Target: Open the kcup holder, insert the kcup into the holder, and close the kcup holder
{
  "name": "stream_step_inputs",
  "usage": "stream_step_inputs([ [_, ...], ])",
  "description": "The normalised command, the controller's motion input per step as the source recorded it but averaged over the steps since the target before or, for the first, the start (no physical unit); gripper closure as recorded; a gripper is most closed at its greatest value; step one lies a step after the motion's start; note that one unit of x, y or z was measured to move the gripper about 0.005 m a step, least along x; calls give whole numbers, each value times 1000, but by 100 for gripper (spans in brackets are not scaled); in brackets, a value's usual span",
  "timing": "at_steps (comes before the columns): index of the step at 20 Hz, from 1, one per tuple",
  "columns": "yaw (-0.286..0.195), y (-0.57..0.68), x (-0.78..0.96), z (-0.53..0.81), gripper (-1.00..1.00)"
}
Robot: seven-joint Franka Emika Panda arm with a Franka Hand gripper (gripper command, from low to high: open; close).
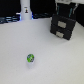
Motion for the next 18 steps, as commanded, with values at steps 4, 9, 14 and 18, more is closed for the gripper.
stream_step_inputs([
  [4, -130, 438, -53, -349, -100],
  [9, -117, 259, -116, -390, -100],
  [14, -66, 105, -311, -374, -100],
  [18, 3, -11, -434, -395, -100],
])
